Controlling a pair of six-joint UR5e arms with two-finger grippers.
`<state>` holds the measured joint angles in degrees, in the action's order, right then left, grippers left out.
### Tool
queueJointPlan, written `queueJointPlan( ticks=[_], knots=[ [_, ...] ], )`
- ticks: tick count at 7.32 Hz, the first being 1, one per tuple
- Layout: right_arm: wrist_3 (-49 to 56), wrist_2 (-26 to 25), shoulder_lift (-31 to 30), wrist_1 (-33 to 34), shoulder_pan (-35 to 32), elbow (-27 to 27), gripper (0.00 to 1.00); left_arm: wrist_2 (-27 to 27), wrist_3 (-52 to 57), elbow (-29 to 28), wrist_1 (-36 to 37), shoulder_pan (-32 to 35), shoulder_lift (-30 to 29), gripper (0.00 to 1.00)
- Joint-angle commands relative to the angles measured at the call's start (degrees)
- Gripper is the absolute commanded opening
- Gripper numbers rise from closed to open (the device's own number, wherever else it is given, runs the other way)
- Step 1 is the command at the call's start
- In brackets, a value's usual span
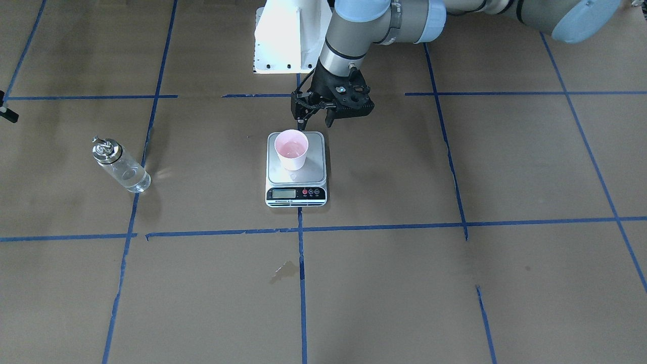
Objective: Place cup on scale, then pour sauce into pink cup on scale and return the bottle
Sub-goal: 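Release the cup and withdraw the left arm while the right gripper reaches the glass bottle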
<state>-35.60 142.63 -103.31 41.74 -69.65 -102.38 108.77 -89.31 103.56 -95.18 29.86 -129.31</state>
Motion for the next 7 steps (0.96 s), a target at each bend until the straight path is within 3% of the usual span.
queueJointPlan(
  ticks=[1, 3, 5, 7],
  knots=[
    [-18.7, -10.3, 0.6, -9.9, 11.2, -1.8, 1.0, -1.5, 1.0, 0.3, -0.3, 0.3, 0.8, 0.75],
    [-27.4, -25.7, -0.5, -9.9, 23.4, -7.9, 0.99, -1.6, 2.3, 0.3, -0.5, 1.3, 1.0, 0.79],
    [-27.7, -41.3, -0.9, -9.8, 33.5, -9.2, 0.99, -1.3, 14.3, 1.1, -0.4, 5.2, 3.9, 0.84],
    [-28.6, -63.9, -1.5, -9.6, 45.9, -9.2, 1.0, -1.0, 23.4, 2.8, -0.4, 9.7, 7.4, 1.0]
  ],
)
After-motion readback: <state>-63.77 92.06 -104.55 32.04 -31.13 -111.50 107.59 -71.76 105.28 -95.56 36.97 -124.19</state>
